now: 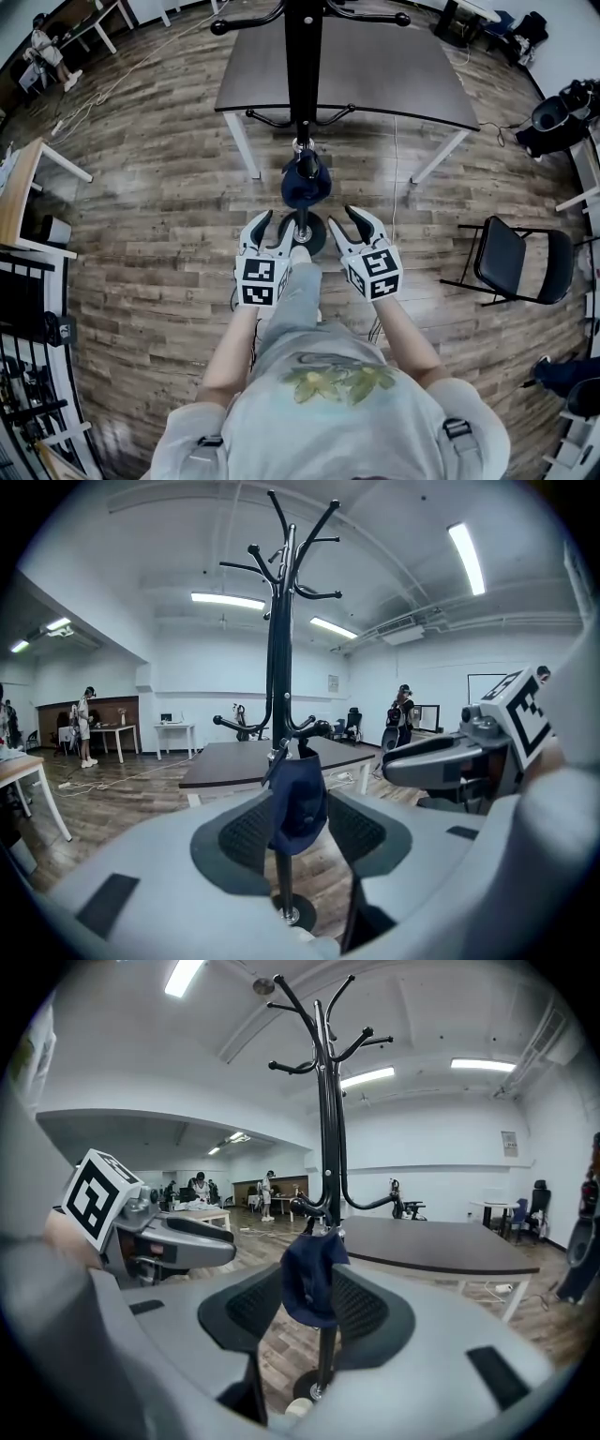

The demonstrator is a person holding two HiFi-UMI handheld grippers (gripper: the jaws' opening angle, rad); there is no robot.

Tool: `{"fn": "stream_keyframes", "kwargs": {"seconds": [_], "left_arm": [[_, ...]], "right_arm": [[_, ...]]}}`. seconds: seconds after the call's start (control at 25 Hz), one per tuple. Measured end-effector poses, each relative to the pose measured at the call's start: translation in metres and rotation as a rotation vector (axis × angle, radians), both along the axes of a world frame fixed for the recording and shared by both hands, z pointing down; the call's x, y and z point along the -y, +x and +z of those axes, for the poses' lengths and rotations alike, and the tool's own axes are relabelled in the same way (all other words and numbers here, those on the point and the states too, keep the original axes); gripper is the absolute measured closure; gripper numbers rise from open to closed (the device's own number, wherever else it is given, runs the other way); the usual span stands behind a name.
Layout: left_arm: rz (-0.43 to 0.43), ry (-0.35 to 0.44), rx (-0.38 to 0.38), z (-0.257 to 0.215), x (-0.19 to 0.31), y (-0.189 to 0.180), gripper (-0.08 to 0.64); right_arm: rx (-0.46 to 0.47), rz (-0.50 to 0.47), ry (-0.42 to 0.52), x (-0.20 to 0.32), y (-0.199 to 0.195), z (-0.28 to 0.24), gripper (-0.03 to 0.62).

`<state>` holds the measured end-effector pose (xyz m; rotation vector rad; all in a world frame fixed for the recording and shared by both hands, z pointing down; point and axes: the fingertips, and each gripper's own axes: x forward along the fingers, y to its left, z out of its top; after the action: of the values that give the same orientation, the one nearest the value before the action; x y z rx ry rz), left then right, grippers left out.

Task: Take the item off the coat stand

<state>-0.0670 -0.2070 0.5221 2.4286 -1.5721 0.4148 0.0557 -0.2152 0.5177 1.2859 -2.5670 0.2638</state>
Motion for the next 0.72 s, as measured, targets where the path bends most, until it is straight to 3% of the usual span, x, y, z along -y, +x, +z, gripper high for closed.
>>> {"fn": "stream_keyframes", "kwargs": {"seconds": [0.48,0.72], "left_arm": [[0.008,-0.046,0.065,0.029,0.044,0.002,0.378],[0.034,-0.114,0.097,0.059,0.056,0.003,0.377]], "right_arm": [[-0.037,-0.033,-0.05,0.047,-0.01,0.032,0.442],[-0.093,-0.045,-0.078,0.07,-0.013,0.062,0.44]]}}
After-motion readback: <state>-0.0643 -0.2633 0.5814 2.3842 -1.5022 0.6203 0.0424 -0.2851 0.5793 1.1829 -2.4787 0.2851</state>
